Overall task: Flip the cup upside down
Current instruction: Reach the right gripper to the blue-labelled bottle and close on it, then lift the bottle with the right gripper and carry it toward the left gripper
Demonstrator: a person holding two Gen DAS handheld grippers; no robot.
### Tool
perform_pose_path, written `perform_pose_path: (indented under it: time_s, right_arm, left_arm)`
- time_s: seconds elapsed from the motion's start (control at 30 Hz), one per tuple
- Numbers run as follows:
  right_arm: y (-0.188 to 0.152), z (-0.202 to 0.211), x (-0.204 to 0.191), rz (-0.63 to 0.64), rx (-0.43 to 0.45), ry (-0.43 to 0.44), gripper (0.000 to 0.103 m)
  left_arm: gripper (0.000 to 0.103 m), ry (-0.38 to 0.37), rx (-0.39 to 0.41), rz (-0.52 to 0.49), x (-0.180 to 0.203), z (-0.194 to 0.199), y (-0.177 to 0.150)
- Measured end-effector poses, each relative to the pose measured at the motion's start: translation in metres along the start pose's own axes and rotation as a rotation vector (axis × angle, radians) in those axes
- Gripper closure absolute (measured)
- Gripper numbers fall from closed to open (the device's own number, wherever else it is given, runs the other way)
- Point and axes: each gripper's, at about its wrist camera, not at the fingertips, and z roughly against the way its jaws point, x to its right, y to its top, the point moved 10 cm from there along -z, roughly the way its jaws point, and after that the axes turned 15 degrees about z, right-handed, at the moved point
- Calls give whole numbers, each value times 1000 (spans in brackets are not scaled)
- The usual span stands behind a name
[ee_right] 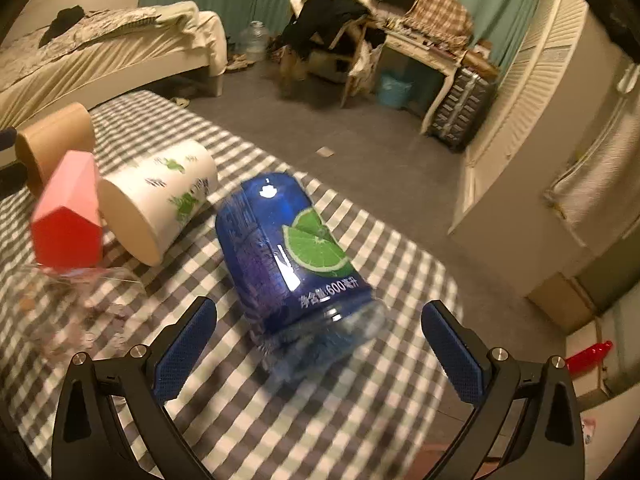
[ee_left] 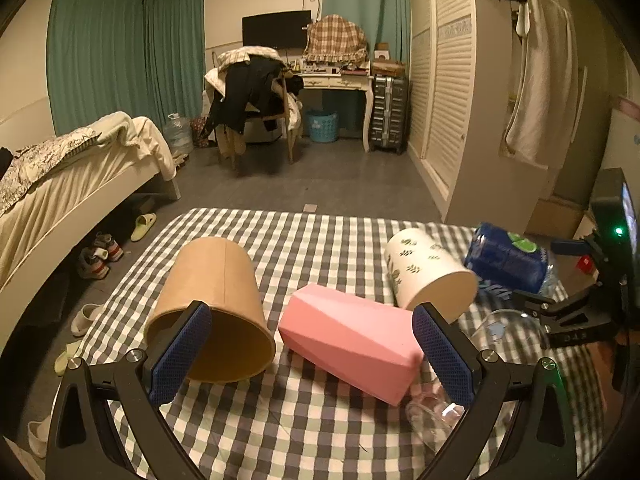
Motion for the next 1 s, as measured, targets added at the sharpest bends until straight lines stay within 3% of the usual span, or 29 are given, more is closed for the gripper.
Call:
perform_pose_path:
  time_s: [0.17,0.23,0.4,0.73,0.83,1.0]
  right_arm:
    - [-5,-23,-4,-28,1,75,2]
    - [-6,-29,-7,-25,-6,80,19]
    - [-14,-20,-8,-74,-22,81,23]
    - [-31,97,-16,-215,-12,-134,24]
    - [-21,142,-43,-251,6,-192,24]
    - [11,183,-106,-348,59,-196,25]
  left_arm:
    - [0,18,-13,-10,0,-10,-4]
    - [0,15,-16,-11,2,-11,-4]
    - [0,-3,1,-30,8,-1,-3]
    - [0,-45,41,-20,-11,48,1]
    - [0,-58,56,30,-38,67,6]
    - [0,-64,86,83,-81,90,11]
